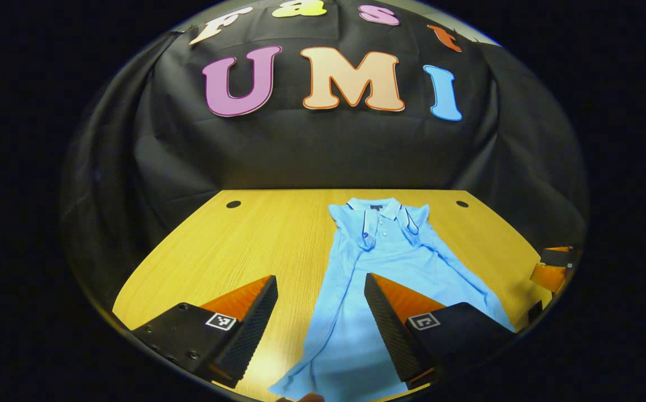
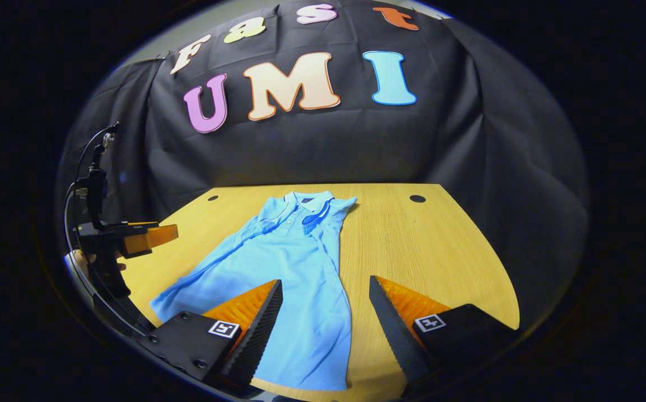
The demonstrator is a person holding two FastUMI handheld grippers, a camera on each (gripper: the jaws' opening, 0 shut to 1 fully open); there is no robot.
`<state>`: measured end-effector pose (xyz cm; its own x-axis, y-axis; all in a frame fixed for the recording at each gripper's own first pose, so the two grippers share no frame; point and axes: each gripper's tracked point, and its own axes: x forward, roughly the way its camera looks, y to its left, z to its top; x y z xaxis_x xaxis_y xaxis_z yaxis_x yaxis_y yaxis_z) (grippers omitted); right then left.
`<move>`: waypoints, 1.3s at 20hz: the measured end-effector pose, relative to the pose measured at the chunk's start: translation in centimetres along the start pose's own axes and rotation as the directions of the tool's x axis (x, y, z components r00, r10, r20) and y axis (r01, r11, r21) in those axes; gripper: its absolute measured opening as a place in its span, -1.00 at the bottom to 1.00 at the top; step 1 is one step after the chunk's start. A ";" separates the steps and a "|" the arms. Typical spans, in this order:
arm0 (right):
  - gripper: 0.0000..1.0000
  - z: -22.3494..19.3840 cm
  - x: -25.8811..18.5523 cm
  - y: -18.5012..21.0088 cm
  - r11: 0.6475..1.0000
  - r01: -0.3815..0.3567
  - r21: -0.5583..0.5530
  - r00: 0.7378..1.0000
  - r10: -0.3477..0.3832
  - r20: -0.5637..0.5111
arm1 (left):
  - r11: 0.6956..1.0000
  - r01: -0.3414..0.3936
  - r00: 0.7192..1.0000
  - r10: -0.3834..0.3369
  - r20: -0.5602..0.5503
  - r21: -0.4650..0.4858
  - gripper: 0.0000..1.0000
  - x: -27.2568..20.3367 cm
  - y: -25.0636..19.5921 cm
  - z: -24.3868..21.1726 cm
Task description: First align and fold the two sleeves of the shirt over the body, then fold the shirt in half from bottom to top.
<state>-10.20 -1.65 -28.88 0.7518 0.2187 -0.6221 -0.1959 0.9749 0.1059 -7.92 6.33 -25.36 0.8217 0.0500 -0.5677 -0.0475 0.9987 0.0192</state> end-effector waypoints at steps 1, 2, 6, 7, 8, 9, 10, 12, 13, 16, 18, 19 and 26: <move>0.95 -0.5 -0.3 0.0 1.000 0.005 -0.011 1.000 -0.005 -0.008 | 1.000 0.003 1.000 -0.003 -0.015 0.008 0.90 -0.6 -0.1 -0.9; 0.95 -1.2 -0.5 0.1 1.000 0.007 -0.021 1.000 -0.007 -0.017 | 1.000 0.006 0.999 -0.006 -0.032 0.021 0.90 -1.3 -0.2 -1.8; 0.95 -4.8 -1.8 0.7 0.999 0.007 -0.049 0.997 -0.011 -0.077 | 0.997 0.059 0.993 -0.055 -0.107 0.040 0.91 -3.9 -1.3 -6.4; 0.95 -5.7 -2.1 0.8 0.998 0.009 -0.054 0.996 -0.014 -0.093 | 0.997 0.071 0.990 -0.066 -0.125 0.041 0.90 -4.3 -1.6 -7.5; 0.95 -6.6 -2.3 0.9 0.998 0.010 -0.058 0.994 -0.016 -0.109 | 0.996 0.072 0.986 -0.064 -0.151 0.050 0.91 -4.7 -1.4 -8.9; 0.86 -7.3 -2.5 0.9 0.998 0.012 -0.060 0.992 -0.019 -0.125 | 0.996 0.067 0.983 -0.055 -0.173 0.066 0.92 -5.1 -1.1 -10.2; 0.95 -8.1 -2.7 0.9 0.998 0.012 -0.059 0.990 -0.020 -0.142 | 0.995 0.061 0.980 -0.044 -0.195 0.082 0.94 -5.4 -0.8 -11.3; 0.96 -9.6 -2.8 0.9 0.998 0.016 -0.059 0.984 -0.026 -0.175 | 0.995 0.057 0.973 -0.035 -0.230 0.088 0.94 -5.4 -0.8 -13.2; 0.86 -10.3 -3.0 0.8 0.998 0.021 -0.066 0.981 -0.033 -0.190 | 0.995 0.056 0.968 -0.034 -0.250 0.081 0.94 -5.7 -0.6 -14.2; 0.96 -12.7 -3.3 0.2 0.995 0.030 -0.098 0.970 -0.052 -0.238 | 0.995 0.037 0.959 -0.008 -0.284 0.098 0.94 -5.8 0.1 -16.1; 0.87 -13.9 -3.5 0.2 0.995 0.030 -0.097 0.964 -0.054 -0.261 | 0.993 0.035 0.950 0.003 -0.312 0.116 0.89 -5.9 0.4 -17.3; 0.87 -14.3 -3.4 0.3 0.995 0.030 -0.097 0.961 -0.055 -0.270 | 0.992 0.034 0.960 0.000 -0.280 0.119 0.89 -6.0 0.4 -16.7; 0.96 -16.5 -3.1 0.4 0.998 0.036 -0.060 0.942 -0.054 -0.331 | 0.993 0.084 0.962 -0.058 -0.267 0.085 0.77 -6.0 -0.5 -17.1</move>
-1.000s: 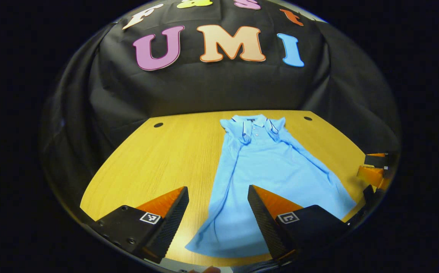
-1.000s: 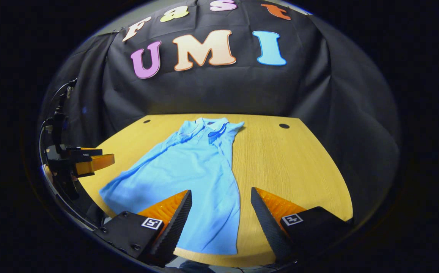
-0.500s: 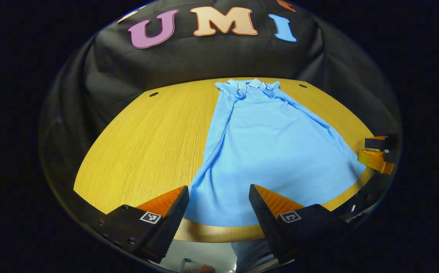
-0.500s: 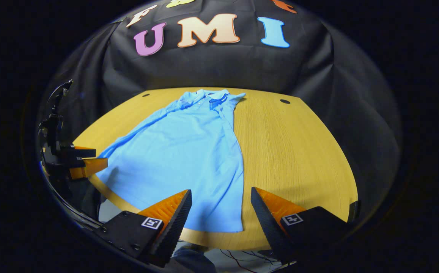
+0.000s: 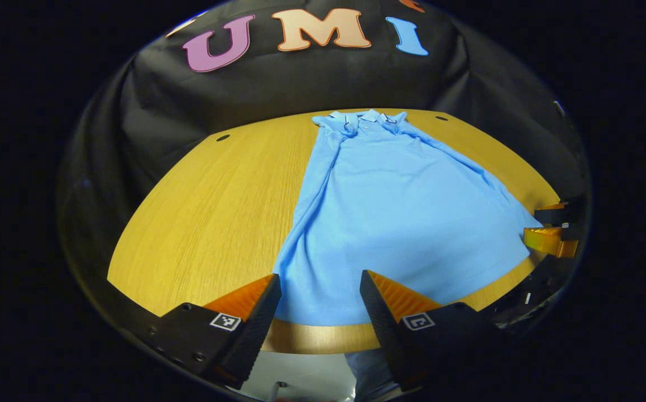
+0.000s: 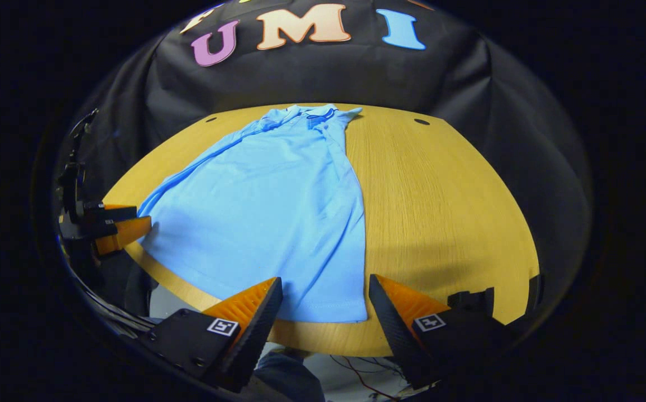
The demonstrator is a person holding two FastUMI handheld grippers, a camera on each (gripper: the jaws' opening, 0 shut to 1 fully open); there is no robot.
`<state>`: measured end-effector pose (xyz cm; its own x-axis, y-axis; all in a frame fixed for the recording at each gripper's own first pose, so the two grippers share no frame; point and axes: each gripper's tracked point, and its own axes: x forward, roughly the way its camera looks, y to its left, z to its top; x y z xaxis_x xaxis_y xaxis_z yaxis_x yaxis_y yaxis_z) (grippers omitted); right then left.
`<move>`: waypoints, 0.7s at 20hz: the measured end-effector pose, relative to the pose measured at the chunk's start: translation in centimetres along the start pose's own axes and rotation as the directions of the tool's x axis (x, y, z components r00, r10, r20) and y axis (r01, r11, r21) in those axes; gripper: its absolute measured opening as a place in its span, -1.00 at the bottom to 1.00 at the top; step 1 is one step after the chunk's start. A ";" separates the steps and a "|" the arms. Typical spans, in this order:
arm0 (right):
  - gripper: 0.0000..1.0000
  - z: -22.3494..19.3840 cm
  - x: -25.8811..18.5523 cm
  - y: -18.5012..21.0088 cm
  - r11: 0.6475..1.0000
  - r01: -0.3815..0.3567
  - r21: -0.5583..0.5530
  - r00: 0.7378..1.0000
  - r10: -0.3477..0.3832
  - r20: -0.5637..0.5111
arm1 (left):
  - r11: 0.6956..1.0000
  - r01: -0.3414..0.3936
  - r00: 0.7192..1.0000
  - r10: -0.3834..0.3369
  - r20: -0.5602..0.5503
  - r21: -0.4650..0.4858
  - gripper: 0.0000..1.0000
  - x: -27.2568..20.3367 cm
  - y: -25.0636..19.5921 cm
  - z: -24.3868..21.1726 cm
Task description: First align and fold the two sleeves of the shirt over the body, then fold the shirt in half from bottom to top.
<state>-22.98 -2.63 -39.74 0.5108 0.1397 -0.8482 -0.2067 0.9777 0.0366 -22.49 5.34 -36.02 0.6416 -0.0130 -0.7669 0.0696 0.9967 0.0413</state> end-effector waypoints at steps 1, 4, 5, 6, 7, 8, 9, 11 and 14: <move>0.97 -0.1 0.1 0.2 1.000 -0.002 -0.011 1.000 0.002 -0.004 | 0.999 0.021 1.000 -0.021 -0.002 -0.024 0.70 0.3 -0.7 -0.2; 0.66 -0.1 0.2 1.2 0.999 -0.036 -0.029 0.999 0.035 -0.022 | 0.999 0.038 0.999 -0.038 0.005 -0.031 0.12 0.5 -2.0 -0.3; 0.59 -0.1 0.3 1.7 0.998 -0.048 -0.037 0.999 0.047 -0.026 | 0.999 0.041 0.999 -0.041 0.010 -0.028 0.00 0.7 -2.5 -0.2; 0.36 -0.1 0.2 2.2 0.997 -0.062 -0.042 0.998 0.061 -0.026 | 0.999 0.037 0.999 -0.037 0.005 -0.028 -0.34 0.6 -3.0 -0.3; 0.12 -0.1 0.2 2.6 0.996 -0.074 -0.043 0.997 0.073 -0.028 | 0.999 0.030 1.000 -0.030 0.008 -0.026 -0.49 0.5 -3.2 0.0; -0.20 -0.2 0.2 3.1 0.995 -0.090 -0.038 0.996 0.089 -0.030 | 0.999 0.015 1.000 -0.015 -0.004 -0.036 -0.82 0.6 -3.4 -0.2; -0.37 -0.2 0.1 3.4 0.995 -0.097 -0.021 0.995 0.096 -0.032 | 0.998 0.009 1.000 -0.009 -0.006 -0.054 -0.94 0.6 -3.7 -0.2; -0.79 -0.1 0.5 3.8 0.993 -0.114 0.011 0.993 0.114 -0.039 | 0.994 0.022 0.999 -0.026 -0.028 -0.106 -1.00 0.7 -4.3 -0.1; -0.94 0.2 0.4 3.9 0.993 -0.108 0.047 0.994 0.109 -0.023 | 0.991 0.026 0.997 -0.036 -0.073 -0.134 -1.00 0.7 -4.4 0.1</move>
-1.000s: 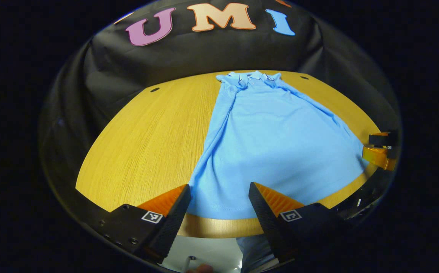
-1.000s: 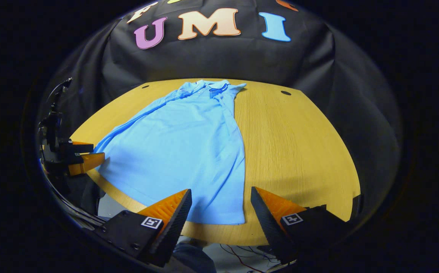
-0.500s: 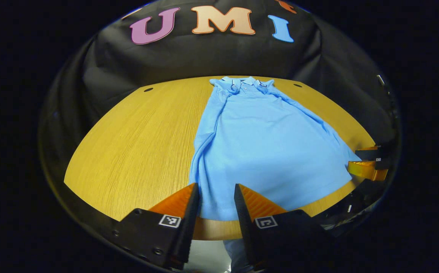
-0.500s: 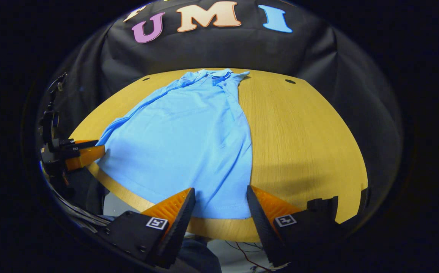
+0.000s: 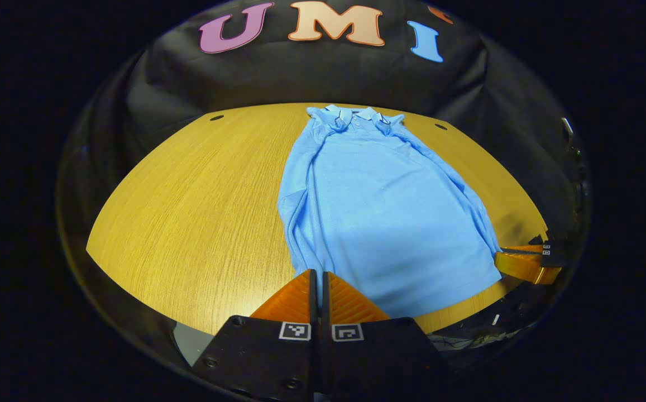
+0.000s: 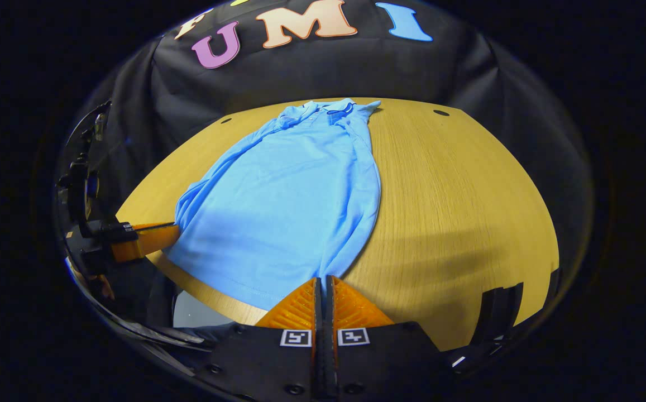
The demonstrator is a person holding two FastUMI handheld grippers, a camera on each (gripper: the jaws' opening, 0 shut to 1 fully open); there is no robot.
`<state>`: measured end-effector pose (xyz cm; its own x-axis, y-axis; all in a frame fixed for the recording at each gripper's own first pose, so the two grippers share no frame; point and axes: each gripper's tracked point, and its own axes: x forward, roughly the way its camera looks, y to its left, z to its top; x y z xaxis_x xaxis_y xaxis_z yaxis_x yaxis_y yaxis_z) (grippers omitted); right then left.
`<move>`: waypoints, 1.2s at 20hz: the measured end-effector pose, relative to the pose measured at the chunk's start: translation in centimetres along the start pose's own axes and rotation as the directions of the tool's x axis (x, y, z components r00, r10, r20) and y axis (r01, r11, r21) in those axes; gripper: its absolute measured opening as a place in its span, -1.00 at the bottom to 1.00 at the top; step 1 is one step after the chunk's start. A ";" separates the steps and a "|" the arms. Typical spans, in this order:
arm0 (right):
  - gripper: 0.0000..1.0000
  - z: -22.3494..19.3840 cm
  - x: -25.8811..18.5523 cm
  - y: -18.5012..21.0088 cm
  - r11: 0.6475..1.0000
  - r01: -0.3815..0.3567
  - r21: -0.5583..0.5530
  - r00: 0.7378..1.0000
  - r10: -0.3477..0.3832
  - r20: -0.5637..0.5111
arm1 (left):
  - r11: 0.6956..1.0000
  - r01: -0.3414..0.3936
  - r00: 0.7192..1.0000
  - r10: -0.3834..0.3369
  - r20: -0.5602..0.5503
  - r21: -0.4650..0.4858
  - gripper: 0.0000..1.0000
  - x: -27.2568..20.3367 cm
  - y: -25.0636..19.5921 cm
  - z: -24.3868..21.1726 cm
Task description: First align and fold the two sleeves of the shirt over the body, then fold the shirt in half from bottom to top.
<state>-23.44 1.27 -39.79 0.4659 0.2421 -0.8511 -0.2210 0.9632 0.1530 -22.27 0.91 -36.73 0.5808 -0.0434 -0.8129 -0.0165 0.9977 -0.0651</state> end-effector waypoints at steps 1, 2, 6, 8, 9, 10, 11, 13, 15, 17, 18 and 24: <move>-0.94 0.2 -0.1 0.4 1.000 -0.011 0.005 1.000 0.011 0.004 | 1.000 -0.004 1.000 0.004 -0.012 0.000 -1.00 -0.1 0.0 0.0; -0.95 0.5 -0.3 0.5 1.000 -0.015 0.002 1.000 0.015 0.014 | 1.000 -0.004 1.000 0.004 -0.021 0.004 -1.00 0.0 0.0 0.2; -0.94 3.3 -0.9 0.9 0.999 -0.037 0.003 0.997 0.036 0.065 | 1.000 -0.006 1.000 0.006 -0.014 0.002 -1.00 -0.6 0.6 1.9; -0.94 5.3 -1.0 1.0 0.999 -0.045 0.023 0.994 0.042 0.099 | 1.000 -0.003 1.000 0.003 0.006 -0.014 -1.00 -0.8 1.0 3.6; -0.95 6.5 -1.1 0.9 0.998 -0.048 0.034 0.993 0.044 0.114 | 1.000 -0.001 1.000 0.002 0.018 -0.021 -1.00 -0.8 1.2 4.7; -0.94 7.5 -1.0 1.0 0.998 -0.052 0.046 0.991 0.046 0.128 | 1.000 0.005 1.000 -0.004 0.029 -0.024 -1.00 -0.8 1.4 5.8; -0.95 8.6 -0.9 0.9 0.997 -0.054 0.058 0.988 0.045 0.146 | 1.000 -0.001 0.999 0.002 0.040 -0.025 -1.00 -0.8 1.6 6.7; -0.94 10.7 -0.6 0.8 0.995 -0.058 0.076 0.985 0.045 0.169 | 0.999 0.006 0.998 -0.004 0.056 -0.033 -1.00 -0.6 1.8 8.7; -0.95 12.9 -0.3 0.6 0.994 -0.060 0.091 0.981 0.042 0.190 | 0.999 0.023 0.997 -0.019 0.073 -0.049 -1.00 -0.4 1.7 10.8; -0.95 15.4 0.0 0.4 0.993 -0.060 0.106 0.975 0.035 0.220 | 0.998 0.029 0.995 -0.024 0.095 -0.054 -1.00 0.0 2.0 13.1; -0.95 16.7 0.4 0.4 0.992 -0.059 0.107 0.972 0.033 0.234 | 0.998 0.031 0.994 -0.026 0.103 -0.051 -1.00 0.4 2.2 14.3; -0.94 24.1 2.7 -0.4 0.990 -0.048 0.136 0.951 0.003 0.309 | 0.997 0.048 0.986 -0.039 0.165 -0.055 -1.00 3.4 3.5 21.5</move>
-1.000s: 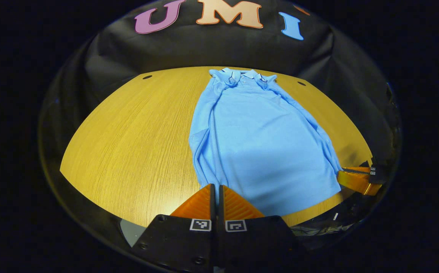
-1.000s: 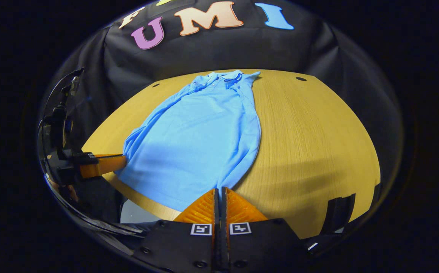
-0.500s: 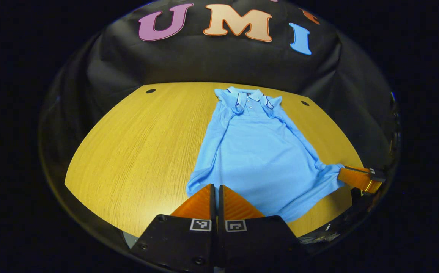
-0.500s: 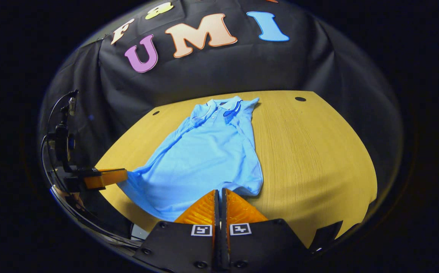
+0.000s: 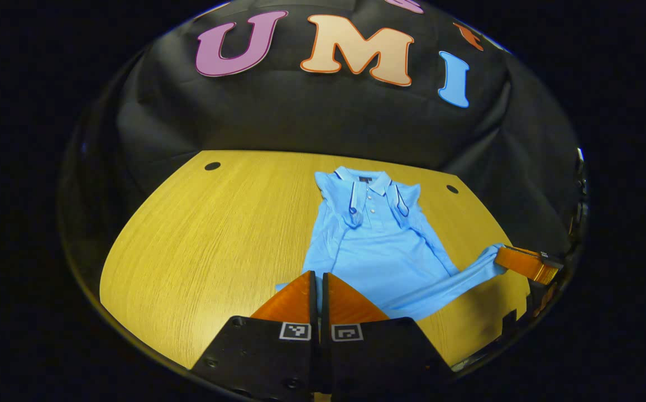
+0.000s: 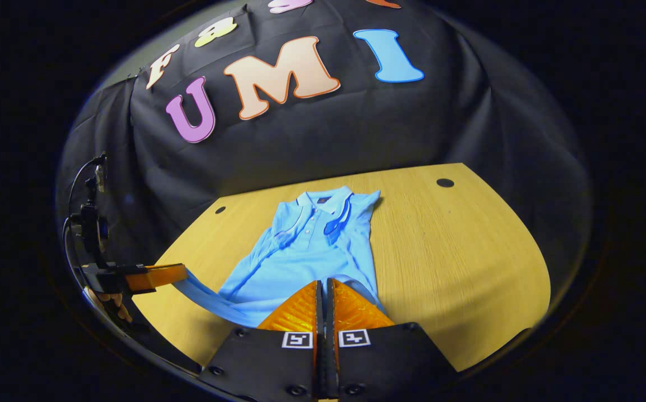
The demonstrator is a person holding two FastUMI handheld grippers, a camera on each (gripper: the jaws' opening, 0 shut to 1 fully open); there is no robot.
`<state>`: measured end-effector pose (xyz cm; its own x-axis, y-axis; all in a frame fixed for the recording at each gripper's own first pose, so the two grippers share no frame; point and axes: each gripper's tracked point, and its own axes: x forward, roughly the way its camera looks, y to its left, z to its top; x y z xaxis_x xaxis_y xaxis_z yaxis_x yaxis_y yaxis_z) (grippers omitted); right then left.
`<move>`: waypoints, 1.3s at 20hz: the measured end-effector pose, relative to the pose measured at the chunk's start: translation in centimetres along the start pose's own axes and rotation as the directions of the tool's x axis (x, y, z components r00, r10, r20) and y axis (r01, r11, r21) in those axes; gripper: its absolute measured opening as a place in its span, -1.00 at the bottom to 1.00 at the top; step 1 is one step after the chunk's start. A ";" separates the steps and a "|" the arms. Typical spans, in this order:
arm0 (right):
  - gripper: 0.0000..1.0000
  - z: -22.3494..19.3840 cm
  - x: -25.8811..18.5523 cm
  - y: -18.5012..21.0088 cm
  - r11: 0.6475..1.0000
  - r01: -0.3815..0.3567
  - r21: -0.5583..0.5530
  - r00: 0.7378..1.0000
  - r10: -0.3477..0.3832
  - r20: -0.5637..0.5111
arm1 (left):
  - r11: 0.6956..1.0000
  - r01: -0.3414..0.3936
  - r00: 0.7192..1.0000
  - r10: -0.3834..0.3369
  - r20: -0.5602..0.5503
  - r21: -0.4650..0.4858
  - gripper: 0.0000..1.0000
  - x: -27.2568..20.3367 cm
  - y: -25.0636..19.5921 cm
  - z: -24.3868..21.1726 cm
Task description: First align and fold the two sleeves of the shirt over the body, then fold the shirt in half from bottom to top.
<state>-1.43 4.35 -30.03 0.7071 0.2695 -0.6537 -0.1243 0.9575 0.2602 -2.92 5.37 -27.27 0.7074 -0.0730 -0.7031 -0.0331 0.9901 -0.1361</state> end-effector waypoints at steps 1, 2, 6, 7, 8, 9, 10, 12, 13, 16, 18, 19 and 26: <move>-0.95 0.8 0.9 -0.2 1.000 0.009 0.004 1.000 -0.009 0.009 | 1.000 0.003 1.000 -0.003 0.003 -0.004 -1.00 0.9 0.1 0.8; -0.94 1.9 1.8 -0.3 1.000 0.013 0.015 1.000 -0.014 0.020 | 1.000 0.008 1.000 -0.008 0.002 -0.003 -1.00 1.9 0.3 1.9; -0.96 5.5 5.4 -1.2 0.999 0.043 0.030 0.997 -0.044 0.063 | 0.999 0.027 0.999 -0.028 0.034 0.025 -1.00 5.9 0.4 6.3; -0.95 6.3 6.4 -1.5 0.998 0.047 0.029 0.997 -0.049 0.068 | 0.999 0.030 0.999 -0.031 0.033 0.037 -1.00 6.9 0.3 7.2; -0.96 6.9 7.3 -1.8 0.998 0.054 0.030 0.996 -0.056 0.073 | 0.998 0.033 0.999 -0.034 0.037 0.047 -1.00 8.0 0.3 8.1; -0.95 7.5 8.3 -2.1 0.998 0.061 0.034 0.995 -0.064 0.076 | 0.998 0.037 0.998 -0.040 0.039 0.055 -1.00 9.1 0.2 9.0; -0.96 8.3 9.3 -2.4 0.997 0.067 0.041 0.994 -0.071 0.082 | 0.997 0.044 0.998 -0.047 0.051 0.059 -1.00 10.3 0.0 10.0; -0.95 9.4 11.3 -3.0 0.995 0.081 0.059 0.993 -0.086 0.086 | 0.997 0.050 0.997 -0.054 0.061 0.052 -0.98 12.3 -0.1 11.8; -0.95 10.0 12.4 -3.3 0.994 0.087 0.069 0.992 -0.093 0.090 | 0.998 0.055 0.996 -0.057 0.063 0.044 -1.00 13.4 -0.2 12.5; -0.95 11.6 15.8 -4.4 0.990 0.116 0.083 0.987 -0.125 0.101 | 0.997 0.061 0.996 -0.065 0.066 0.050 -1.00 17.3 0.1 14.8; -0.96 12.7 18.6 -4.9 0.987 0.123 0.102 0.985 -0.134 0.108 | 0.996 0.071 0.996 -0.074 0.053 0.057 -1.00 19.9 0.2 15.6; -0.95 12.9 20.1 -5.3 0.984 0.130 0.118 0.985 -0.142 0.102 | 0.995 0.072 0.996 -0.075 0.053 0.062 -0.98 21.2 0.3 15.9; -0.96 10.3 26.9 -8.5 0.961 0.227 0.157 0.971 -0.236 0.036 | 0.993 0.031 0.999 -0.035 0.031 0.118 -1.00 29.1 1.7 14.9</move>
<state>25.85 2.39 -42.48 0.7410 0.0323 -0.6708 0.1505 0.9655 0.2127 28.15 6.68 -37.53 0.7299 -0.1038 -0.6757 0.0725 0.9946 -0.0745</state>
